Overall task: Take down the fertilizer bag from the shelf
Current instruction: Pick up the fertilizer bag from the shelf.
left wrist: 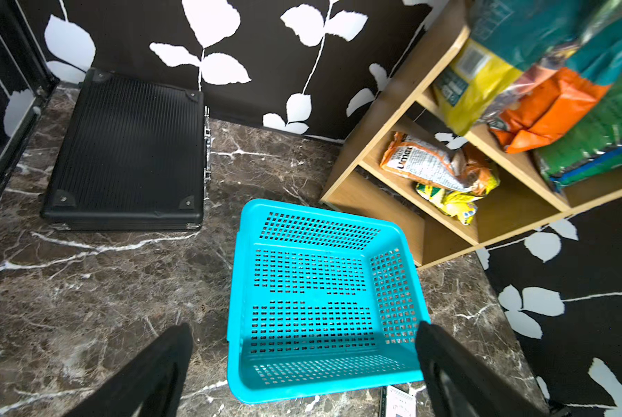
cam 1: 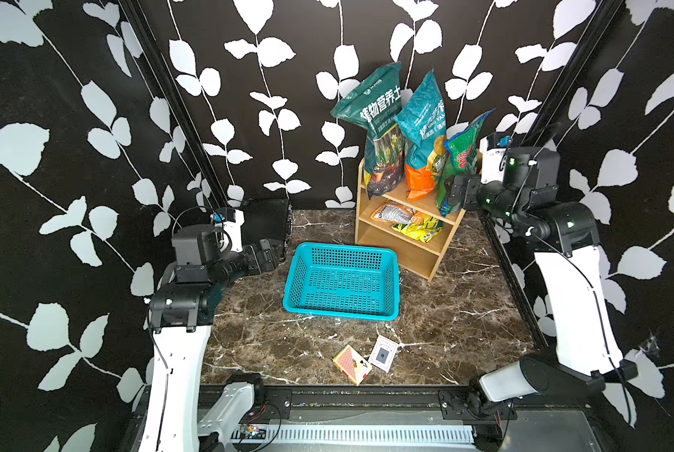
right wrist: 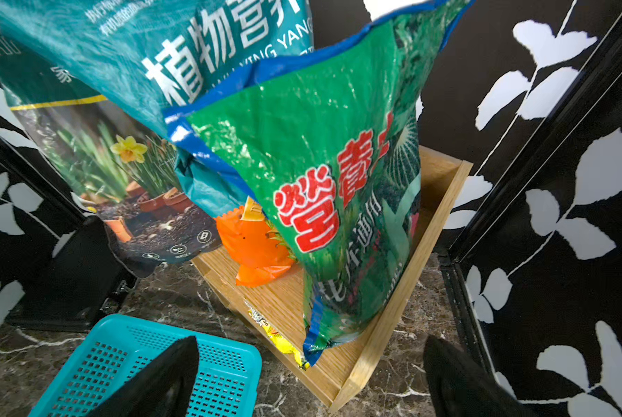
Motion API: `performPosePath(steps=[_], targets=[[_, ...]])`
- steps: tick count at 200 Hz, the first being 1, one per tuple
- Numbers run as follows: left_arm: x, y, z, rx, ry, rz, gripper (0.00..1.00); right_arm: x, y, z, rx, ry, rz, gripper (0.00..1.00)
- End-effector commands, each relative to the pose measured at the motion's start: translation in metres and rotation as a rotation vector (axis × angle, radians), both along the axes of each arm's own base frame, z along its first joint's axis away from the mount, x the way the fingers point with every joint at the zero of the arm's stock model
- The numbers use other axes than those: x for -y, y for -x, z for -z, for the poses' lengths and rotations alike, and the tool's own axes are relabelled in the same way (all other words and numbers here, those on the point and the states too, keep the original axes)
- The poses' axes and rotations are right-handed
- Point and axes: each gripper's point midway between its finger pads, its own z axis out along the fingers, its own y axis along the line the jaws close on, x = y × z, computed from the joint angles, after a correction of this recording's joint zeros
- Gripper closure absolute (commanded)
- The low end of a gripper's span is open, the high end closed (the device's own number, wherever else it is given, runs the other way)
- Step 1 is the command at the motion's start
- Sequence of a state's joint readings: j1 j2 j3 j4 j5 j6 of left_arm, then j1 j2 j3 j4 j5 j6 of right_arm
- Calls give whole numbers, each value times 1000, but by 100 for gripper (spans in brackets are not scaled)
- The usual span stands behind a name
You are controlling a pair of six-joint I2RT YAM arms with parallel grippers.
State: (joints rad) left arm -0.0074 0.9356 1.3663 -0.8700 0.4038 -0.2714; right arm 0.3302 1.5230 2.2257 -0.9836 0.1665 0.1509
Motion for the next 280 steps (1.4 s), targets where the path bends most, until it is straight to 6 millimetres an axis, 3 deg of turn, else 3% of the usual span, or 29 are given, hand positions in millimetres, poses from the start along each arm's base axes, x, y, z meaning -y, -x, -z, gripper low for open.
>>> performPosePath(steps=[1, 27, 33, 45, 67, 76, 92, 133, 149, 157, 211, 255, 280], targets=[[3, 1, -4, 6, 19, 14, 1, 11, -24, -10, 34, 92, 93, 1], [5, 2, -6, 14, 26, 23, 1, 11, -51, 2, -5, 141, 146, 9], [4, 2, -6, 15, 24, 20, 1, 12, -56, 4, -4, 146, 162, 18], [4, 2, -6, 16, 25, 17, 1, 13, -64, 7, 0, 151, 191, 45], [5, 3, -8, 26, 31, 21, 1, 15, -69, 7, 15, 147, 218, 75], [4, 3, -7, 25, 28, 19, 1, 11, -69, 5, 24, 143, 199, 86], [3, 3, -7, 23, 24, 13, 1, 6, -62, 0, 51, 155, 197, 95], [0, 3, -7, 25, 9, -2, 1, -13, -28, -19, 155, 233, 198, 100], [-1, 3, -6, 22, 4, -8, 1, -21, -23, -17, 155, 269, 205, 100], [-2, 4, -6, 23, 3, -13, 1, -15, -10, -28, 177, 263, 209, 100], [-11, 5, 0, 2, -23, -55, 1, -16, 38, -23, 204, 221, 179, 100], [-15, 11, 26, -60, -45, -57, 1, -46, 84, -25, 289, 176, 51, 100], [-14, 14, 42, -69, 28, -30, 1, -79, 104, -26, 337, 145, -48, 100]])
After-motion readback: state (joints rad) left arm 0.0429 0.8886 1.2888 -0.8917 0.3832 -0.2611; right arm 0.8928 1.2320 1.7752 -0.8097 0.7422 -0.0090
